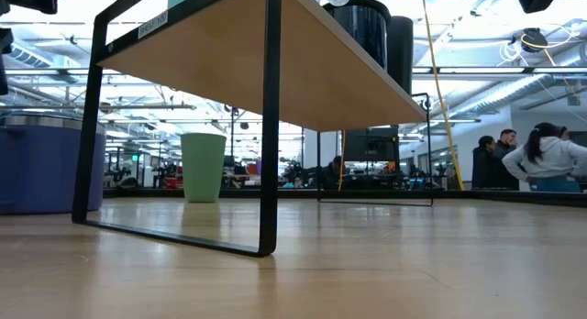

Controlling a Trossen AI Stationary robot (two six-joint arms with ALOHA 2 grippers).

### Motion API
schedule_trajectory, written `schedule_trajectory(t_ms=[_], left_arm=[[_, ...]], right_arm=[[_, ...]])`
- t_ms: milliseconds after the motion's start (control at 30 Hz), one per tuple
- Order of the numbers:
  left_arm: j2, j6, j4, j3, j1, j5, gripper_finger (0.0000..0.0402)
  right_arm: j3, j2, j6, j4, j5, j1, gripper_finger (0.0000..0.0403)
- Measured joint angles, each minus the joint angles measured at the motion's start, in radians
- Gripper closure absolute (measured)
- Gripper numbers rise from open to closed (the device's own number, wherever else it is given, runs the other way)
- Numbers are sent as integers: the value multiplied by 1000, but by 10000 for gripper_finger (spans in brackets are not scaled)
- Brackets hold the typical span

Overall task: Stack small to large cups/mugs on shelf
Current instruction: Put the purple cup on the shelf aligned with the dark blue cup

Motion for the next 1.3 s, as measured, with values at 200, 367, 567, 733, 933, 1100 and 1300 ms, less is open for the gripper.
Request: schedule_trajectory(t_ms=[200,367,567,733,933,1100,1300], left_arm=[[-7,119,27,0,9,-102,286],[-7,226,44,0,7,-167,286],[-46,311,43,0,37,-250,286],[-122,421,44,0,74,-331,286],[-200,570,44,0,116,-393,286],[-230,663,44,0,155,-418,286],[-232,717,44,0,191,-452,286]], right_arm=[[0,0,-49,55,47,-12,273],[0,0,-73,53,46,-13,273],[0,0,-77,62,47,-14,273],[0,0,-74,62,47,-15,273],[0,0,-59,62,47,-15,273],[0,0,-59,62,47,-15,273],[0,0,-58,62,47,-15,273]])
